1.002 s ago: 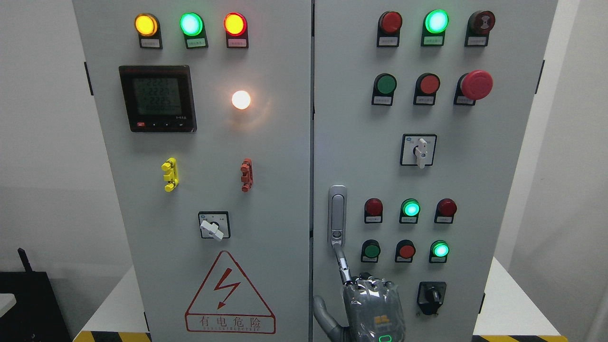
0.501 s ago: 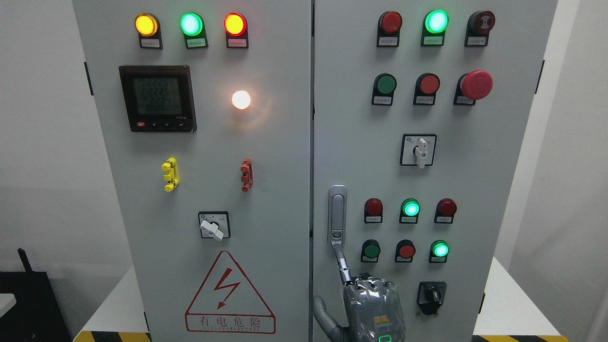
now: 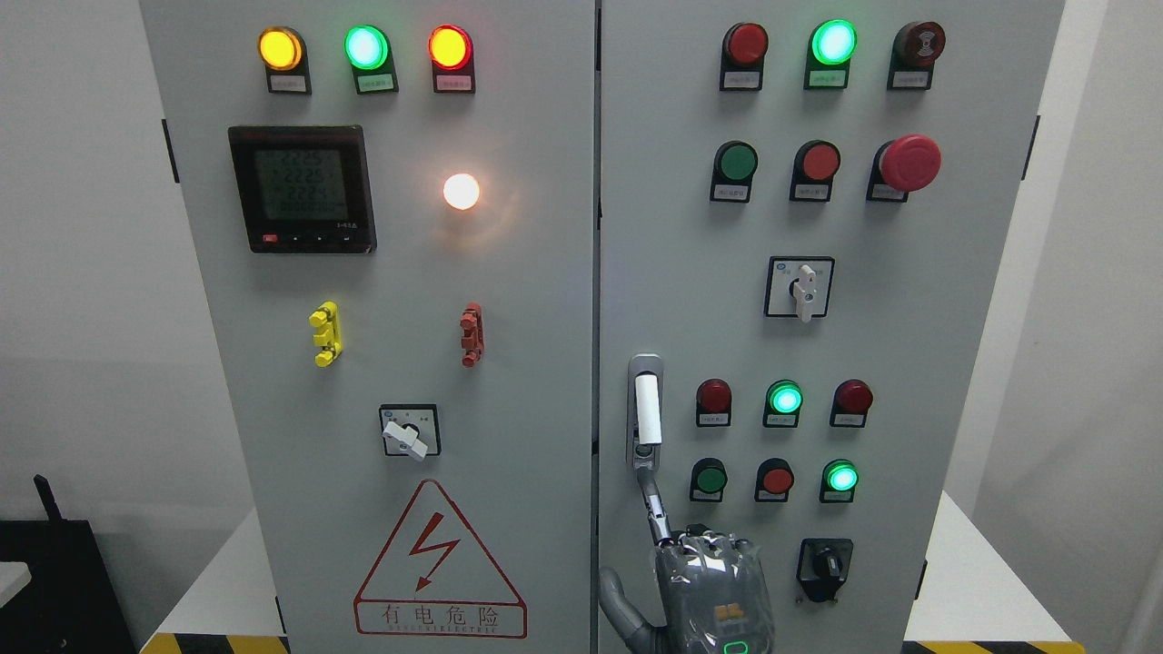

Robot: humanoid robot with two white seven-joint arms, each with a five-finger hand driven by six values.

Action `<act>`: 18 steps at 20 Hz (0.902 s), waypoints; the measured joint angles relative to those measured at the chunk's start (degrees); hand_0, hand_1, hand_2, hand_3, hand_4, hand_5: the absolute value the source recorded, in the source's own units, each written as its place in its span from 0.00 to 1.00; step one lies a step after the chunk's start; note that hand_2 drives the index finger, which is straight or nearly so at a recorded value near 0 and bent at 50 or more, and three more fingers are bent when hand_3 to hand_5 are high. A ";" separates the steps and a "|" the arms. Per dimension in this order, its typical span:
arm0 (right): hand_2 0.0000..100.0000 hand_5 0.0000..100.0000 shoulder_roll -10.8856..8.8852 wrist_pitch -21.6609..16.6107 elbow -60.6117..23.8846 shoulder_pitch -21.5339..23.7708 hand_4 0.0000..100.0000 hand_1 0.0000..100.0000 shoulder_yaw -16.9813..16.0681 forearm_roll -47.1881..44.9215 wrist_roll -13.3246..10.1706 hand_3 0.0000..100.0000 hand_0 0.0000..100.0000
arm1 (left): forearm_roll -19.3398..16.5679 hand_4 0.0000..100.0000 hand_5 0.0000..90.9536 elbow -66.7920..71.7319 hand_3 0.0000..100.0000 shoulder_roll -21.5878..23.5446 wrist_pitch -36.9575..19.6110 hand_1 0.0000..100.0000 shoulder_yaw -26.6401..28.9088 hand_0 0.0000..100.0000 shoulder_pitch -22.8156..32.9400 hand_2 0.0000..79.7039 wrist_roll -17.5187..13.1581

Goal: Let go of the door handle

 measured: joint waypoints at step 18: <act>0.00 0.99 0.02 -0.04 -0.62 -0.12 0.91 0.19 0.03 -0.16 -0.26 1.00 0.39 | 0.00 0.00 0.00 0.00 0.00 0.00 0.00 0.39 0.00 0.12 0.00 0.00 0.00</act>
